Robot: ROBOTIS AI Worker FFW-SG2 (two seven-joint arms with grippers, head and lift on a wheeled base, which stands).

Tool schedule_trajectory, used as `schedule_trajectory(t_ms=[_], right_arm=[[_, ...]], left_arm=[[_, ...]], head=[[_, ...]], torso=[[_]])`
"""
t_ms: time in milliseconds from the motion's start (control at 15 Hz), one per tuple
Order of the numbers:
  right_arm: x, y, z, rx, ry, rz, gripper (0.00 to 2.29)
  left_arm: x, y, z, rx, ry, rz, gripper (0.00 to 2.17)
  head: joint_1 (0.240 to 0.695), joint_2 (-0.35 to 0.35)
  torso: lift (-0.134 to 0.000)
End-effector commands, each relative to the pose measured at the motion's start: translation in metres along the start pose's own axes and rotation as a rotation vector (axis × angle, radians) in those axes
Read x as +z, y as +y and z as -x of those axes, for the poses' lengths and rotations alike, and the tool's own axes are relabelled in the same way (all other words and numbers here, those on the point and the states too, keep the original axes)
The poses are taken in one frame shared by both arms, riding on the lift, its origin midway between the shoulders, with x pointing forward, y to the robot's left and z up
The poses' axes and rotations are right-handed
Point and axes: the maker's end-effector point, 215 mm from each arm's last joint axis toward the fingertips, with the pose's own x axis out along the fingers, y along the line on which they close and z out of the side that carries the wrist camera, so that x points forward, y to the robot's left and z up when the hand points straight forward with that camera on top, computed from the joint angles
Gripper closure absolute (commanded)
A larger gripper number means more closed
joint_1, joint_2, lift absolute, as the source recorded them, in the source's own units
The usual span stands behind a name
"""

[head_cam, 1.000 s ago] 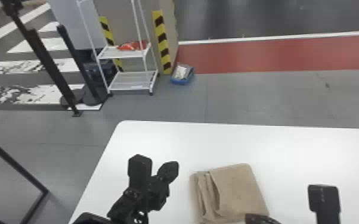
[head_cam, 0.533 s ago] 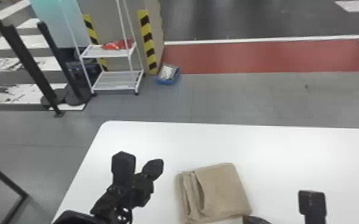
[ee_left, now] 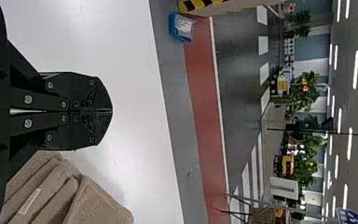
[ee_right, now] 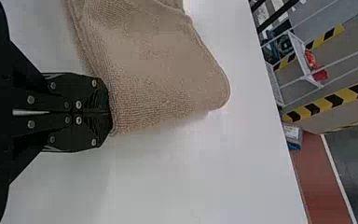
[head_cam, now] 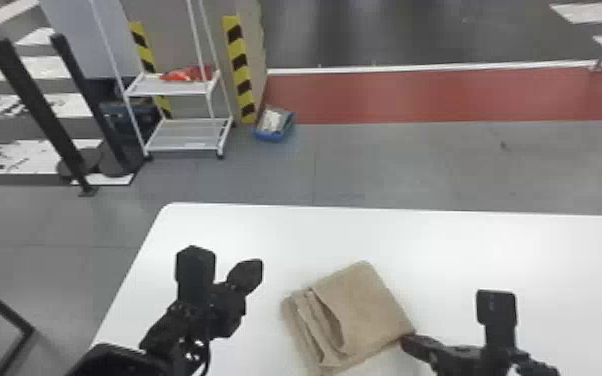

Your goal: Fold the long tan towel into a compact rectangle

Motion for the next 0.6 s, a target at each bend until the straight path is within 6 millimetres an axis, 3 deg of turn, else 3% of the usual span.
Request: schedule_trajectory(t_ms=[0, 267, 400, 533], right_arm=[[0.029, -0.012, -0.02, -0.008, -0.014, 0.002, 1.66], [0.077, -0.017, -0.042, -0.006, -0.032, 0.012, 1.66], [0.078, -0.009, -0.04, 0.014, -0.028, 0.006, 1.66], [0.064, 0.001, -0.014, 0.043, 0.01, -0.051, 1.63]], left_arm=[[-0.002, 0.0, -0.005, -0.006, 0.005, 0.001, 1.88], [-0.004, -0.003, -0.008, -0.014, 0.006, 0.001, 1.88], [-0.006, -0.004, -0.008, -0.016, 0.011, 0.001, 1.88], [-0.011, -0.003, -0.006, -0.016, 0.023, -0.002, 1.88]], head=[[0.695, 0.098], [0.695, 0.082], [0.695, 0.079], [0.695, 0.082]], torso=[[0.0], [0.0], [0.0], [0.0]])
